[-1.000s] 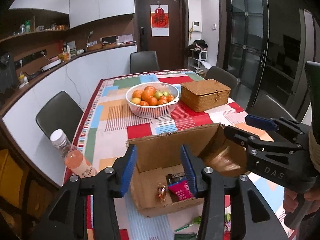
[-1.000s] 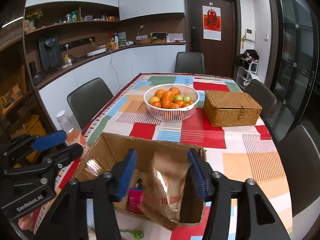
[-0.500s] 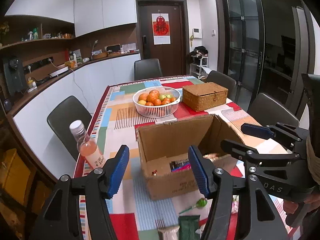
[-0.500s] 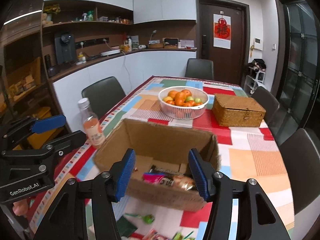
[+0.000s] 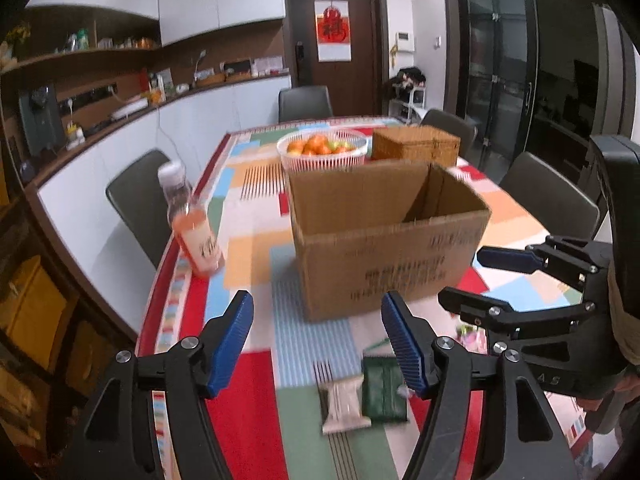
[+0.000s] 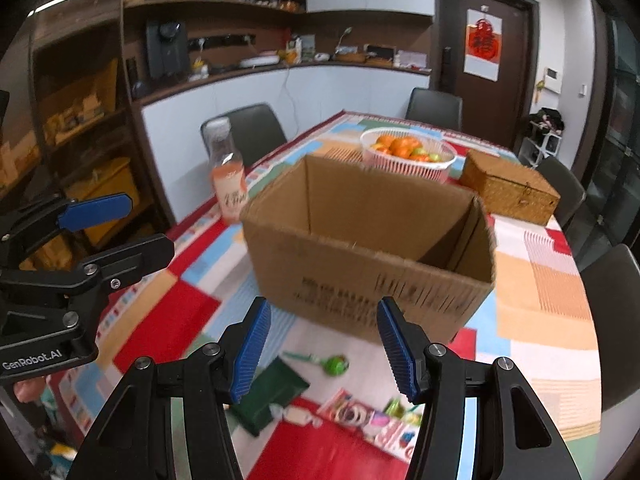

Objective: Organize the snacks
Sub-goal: 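Grasp the white snack packet with the left tool while the right tool grasps the small white candy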

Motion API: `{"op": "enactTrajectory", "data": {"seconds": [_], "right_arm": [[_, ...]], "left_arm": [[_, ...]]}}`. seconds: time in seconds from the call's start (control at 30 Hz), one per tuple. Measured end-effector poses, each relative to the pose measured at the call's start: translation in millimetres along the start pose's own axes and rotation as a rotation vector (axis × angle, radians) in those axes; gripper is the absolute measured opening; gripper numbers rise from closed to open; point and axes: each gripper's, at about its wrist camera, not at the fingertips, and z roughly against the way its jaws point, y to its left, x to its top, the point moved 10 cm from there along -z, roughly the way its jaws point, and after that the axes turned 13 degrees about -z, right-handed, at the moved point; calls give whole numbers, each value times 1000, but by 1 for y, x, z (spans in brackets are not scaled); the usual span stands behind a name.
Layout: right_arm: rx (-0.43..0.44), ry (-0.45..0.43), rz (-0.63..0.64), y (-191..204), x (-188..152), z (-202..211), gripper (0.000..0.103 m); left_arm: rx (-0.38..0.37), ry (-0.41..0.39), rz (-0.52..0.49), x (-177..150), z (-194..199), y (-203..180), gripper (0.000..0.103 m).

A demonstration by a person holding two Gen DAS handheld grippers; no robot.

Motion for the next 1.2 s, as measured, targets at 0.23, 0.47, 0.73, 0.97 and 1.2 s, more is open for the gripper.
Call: {"op": "enactTrajectory", "data": {"seconds": [0.23,0.47,0.73,0.97,1.2], "right_arm": [[-8,120,46,4,-40,-19,56],[-40,227,114,2,-83,-35,56],[-66,313,167,-7,-107,-58,56],[-81,372,230,-7,-122,-80,56],[-75,391,250,-6,-127,-93,53]], "left_arm": [[-28,123,1,-53,-22,-13,66],[-68,218,12,-93,-41,-28,66],[-78,271,3,-109,-67,-32,66],[-110,309,29,-113,-90,-33,65],[-142,352,43,-118,-111,-37,63]]}}
